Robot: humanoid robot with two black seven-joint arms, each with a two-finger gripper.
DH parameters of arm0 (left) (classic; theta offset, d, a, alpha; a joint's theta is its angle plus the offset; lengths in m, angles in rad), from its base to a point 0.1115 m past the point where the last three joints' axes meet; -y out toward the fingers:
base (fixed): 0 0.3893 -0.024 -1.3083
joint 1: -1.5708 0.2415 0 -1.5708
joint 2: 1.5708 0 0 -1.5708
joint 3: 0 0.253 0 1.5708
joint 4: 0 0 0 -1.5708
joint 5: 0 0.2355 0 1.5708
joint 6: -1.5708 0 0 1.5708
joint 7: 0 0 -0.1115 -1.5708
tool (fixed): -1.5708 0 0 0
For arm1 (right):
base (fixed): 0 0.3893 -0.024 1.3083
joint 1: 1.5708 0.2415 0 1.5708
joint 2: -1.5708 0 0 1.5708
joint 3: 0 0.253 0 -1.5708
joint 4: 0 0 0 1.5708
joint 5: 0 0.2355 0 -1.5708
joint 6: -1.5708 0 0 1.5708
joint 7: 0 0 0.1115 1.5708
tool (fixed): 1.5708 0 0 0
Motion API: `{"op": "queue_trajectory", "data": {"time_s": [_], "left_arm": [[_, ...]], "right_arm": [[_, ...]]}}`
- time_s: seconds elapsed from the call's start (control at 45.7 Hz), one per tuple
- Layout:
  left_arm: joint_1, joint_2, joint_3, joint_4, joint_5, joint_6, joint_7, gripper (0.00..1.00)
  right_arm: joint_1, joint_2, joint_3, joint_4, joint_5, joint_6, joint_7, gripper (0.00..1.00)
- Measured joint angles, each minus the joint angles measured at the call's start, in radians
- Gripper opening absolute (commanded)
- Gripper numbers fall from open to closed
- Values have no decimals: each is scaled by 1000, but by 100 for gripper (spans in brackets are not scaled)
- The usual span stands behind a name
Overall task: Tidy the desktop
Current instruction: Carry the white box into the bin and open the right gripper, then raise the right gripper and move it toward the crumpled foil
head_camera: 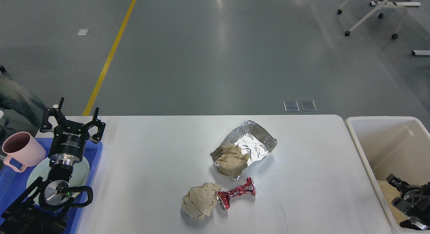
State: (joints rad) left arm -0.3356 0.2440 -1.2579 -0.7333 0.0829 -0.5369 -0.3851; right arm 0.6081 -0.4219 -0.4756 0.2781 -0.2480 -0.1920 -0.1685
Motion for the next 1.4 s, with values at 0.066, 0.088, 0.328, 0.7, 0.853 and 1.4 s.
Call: {"op": "queue_trajectory", "data": {"time_s": [0.066,0.088,0.328,0.7,0.853,1.4], "left_arm": [[0,0,0,0,0,0,0,96],[0,0,0,0,0,0,0,96],[0,0,0,0,0,0,0,96],[0,0,0,0,0,0,2,96],[0,0,0,0,0,0,2,96],[1,0,0,0,0,0,0,96]], "right_arm": [[49,-51,-24,69,-8,18,0,100],[68,-71,-34,96,-14,24,0,100],[413,-250,-273,505,-140,98,-2,100],[1153,-134,-678,883,-132,657,-1,100],[1361,-70,-690,958,-13,946,-2,100],[1871,98,-765,1318,297,1027,-9,100]]}}
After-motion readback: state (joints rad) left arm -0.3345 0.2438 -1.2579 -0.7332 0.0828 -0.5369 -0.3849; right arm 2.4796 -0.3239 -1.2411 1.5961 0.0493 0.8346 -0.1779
